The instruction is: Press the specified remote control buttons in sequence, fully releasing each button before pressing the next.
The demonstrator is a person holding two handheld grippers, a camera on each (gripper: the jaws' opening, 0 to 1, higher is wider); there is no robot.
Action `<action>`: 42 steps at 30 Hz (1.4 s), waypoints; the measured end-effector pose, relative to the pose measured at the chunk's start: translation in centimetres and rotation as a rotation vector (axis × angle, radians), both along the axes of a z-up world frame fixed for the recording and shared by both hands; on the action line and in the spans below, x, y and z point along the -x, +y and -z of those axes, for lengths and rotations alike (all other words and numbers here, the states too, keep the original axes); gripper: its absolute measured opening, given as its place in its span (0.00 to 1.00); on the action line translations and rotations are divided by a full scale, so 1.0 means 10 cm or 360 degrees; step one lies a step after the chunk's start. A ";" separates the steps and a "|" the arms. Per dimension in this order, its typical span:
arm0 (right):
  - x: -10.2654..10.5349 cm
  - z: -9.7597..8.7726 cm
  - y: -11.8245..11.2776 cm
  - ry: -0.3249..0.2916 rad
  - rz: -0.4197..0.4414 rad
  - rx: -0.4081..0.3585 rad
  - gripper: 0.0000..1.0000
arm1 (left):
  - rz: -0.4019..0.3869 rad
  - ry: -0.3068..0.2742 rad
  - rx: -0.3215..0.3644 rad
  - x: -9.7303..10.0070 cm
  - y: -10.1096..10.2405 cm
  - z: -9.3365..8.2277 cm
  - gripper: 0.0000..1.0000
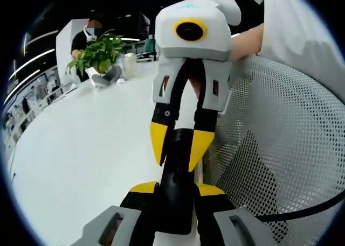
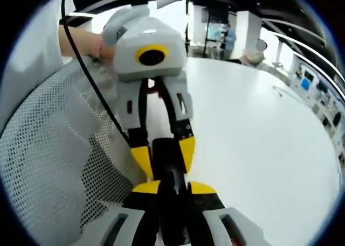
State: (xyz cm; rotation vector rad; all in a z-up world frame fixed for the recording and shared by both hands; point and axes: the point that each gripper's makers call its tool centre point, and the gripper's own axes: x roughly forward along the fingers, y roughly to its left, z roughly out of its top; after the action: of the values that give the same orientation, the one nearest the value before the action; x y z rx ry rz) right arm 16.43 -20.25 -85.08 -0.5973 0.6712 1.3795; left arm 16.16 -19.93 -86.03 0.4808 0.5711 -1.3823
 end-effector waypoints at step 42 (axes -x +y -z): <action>0.03 0.13 -0.26 0.0022 0.0011 0.0143 0.22 | -0.0010 0.0004 0.0004 0.00 0.01 0.00 0.26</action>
State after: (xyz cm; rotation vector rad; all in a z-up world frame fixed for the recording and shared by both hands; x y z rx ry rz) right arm 16.13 -22.90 -86.35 -0.6566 0.7489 1.3535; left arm 16.14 -19.85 -85.99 0.4751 0.5726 -1.3776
